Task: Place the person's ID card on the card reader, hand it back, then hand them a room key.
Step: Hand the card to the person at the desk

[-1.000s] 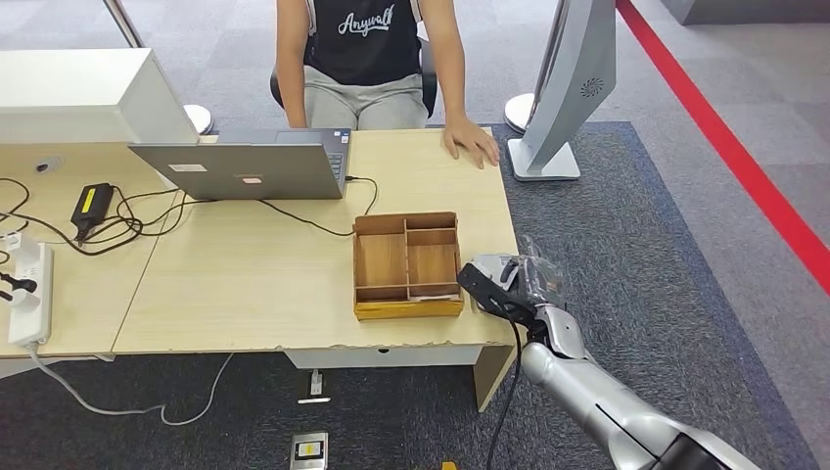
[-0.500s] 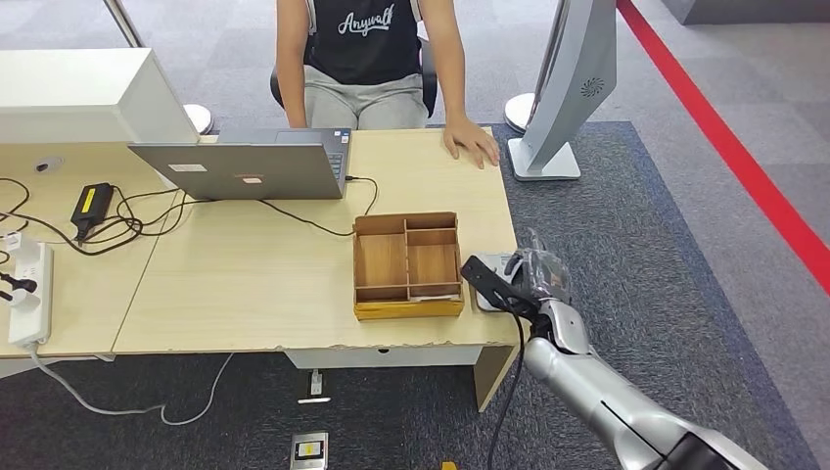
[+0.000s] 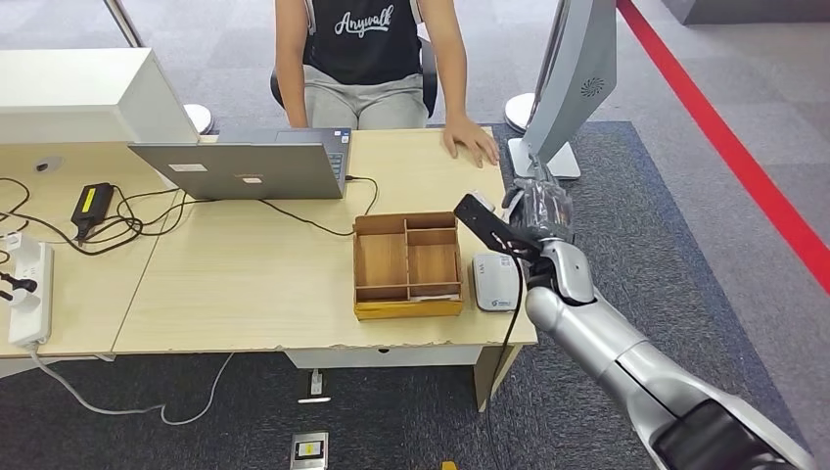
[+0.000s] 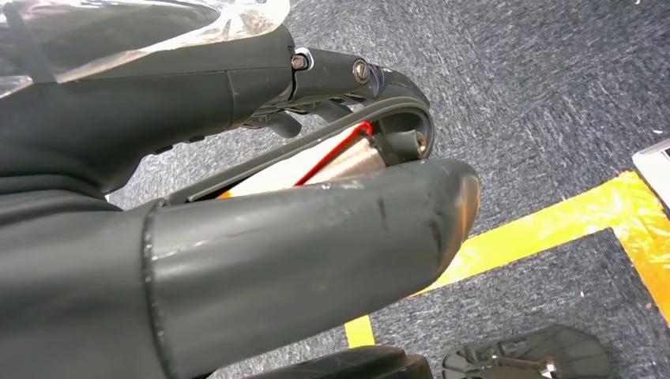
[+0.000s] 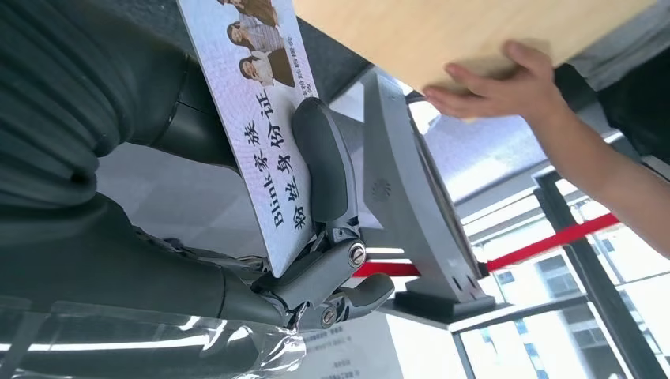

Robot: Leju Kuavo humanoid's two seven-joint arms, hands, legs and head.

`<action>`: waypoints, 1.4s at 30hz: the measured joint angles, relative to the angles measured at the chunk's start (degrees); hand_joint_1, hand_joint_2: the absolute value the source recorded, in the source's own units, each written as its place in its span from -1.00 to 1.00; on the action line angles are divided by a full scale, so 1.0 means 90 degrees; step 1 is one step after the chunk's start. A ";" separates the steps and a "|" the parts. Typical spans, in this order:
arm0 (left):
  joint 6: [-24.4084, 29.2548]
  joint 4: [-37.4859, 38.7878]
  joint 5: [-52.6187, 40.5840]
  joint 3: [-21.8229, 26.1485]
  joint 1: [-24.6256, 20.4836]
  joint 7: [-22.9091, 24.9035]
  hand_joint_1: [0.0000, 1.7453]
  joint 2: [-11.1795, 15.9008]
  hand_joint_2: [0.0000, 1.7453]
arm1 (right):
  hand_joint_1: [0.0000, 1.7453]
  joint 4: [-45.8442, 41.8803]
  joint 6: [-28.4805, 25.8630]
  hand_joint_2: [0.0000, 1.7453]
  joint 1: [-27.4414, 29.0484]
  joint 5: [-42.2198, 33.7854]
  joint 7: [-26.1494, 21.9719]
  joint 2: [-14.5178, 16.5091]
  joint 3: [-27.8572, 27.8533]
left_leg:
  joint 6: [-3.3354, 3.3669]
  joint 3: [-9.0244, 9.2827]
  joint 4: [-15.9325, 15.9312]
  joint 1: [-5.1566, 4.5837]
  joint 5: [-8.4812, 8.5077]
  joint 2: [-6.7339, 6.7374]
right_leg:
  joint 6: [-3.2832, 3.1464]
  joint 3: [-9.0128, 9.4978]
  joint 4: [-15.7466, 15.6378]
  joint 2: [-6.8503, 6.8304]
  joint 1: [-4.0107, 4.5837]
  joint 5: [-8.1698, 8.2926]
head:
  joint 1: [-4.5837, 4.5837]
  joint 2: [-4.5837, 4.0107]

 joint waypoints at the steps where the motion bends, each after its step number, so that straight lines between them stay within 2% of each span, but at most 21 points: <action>1: -0.0009 0.0000 -0.0008 0.0000 -0.0003 0.0001 -1.00 0.0001 -1.00 | 1.00 -0.0092 0.0057 1.00 -0.0077 0.0035 0.0037 -0.0008 0.0007 | 0.0000 0.0000 0.0000 0.0000 0.0000 0.0000 | 0.0000 0.0000 0.0000 0.0000 0.0000 0.0000 | 0.0000 0.0000; 11: -0.0038 0.0000 -0.0058 0.0000 -0.0017 0.0002 -1.00 0.0006 -1.00 | 1.00 -0.0563 0.0306 1.00 -0.0335 0.0204 0.0034 -0.0024 0.0121 | -0.0001 -0.0008 -0.0001 0.0001 -0.0001 -0.0002 | -0.0001 -0.0003 0.0000 0.0000 0.0001 -0.0001 | 0.0002 0.0000; 18: -0.0124 -0.0001 -0.0196 -0.0001 -0.0091 0.0008 -1.00 0.0006 -1.00 | 1.00 -0.0409 0.0743 1.00 -0.0783 0.0502 -0.0117 0.0210 0.0345 | -0.0002 -0.0012 -0.0001 0.0005 0.0001 -0.0003 | -0.0001 -0.0008 0.0002 0.0000 0.0004 0.0000 | -0.0001 -0.0001; 24: -0.0212 0.0000 -0.0322 -0.0006 -0.0154 0.0063 -1.00 0.0006 -1.00 | 1.00 0.0134 0.1114 1.00 -0.1288 0.0602 -0.0235 0.0675 0.0669 | -0.0005 -0.0017 -0.0001 0.0013 0.0003 -0.0005 | -0.0002 -0.0011 0.0007 -0.0001 0.0011 -0.0001 | 0.0000 0.0000; 29: -0.0254 0.0000 -0.0391 -0.0010 -0.0204 0.0134 -1.00 0.0012 -1.00 | 1.00 0.0934 0.1324 1.00 -0.1800 0.0763 -0.0221 0.1226 0.1005 | -0.0006 -0.0024 -0.0001 0.0014 0.0002 -0.0005 | -0.0003 -0.0020 0.0008 -0.0001 0.0012 -0.0001 | -0.0001 0.0000; 36: -0.0237 0.0001 -0.0427 -0.0010 -0.0197 0.0146 -1.00 0.0018 -1.00 | 1.00 0.1840 0.1244 1.00 -0.2346 0.0812 -0.0056 0.1849 0.1299 | -0.0007 -0.0032 0.0000 0.0015 0.0003 -0.0006 | -0.0003 -0.0029 0.0008 -0.0002 0.0013 -0.0001 | 0.0001 0.0000; 42: -0.0237 0.0002 -0.0466 -0.0010 -0.0185 0.0189 -1.00 0.0023 -1.00 | 1.00 0.2304 0.1097 1.00 -0.2620 0.0870 0.0178 0.2134 0.1440 | -0.0007 -0.0032 0.0000 0.0015 0.0003 -0.0006 | -0.0003 -0.0030 0.0007 -0.0001 0.0013 -0.0001 | 0.0000 -0.0001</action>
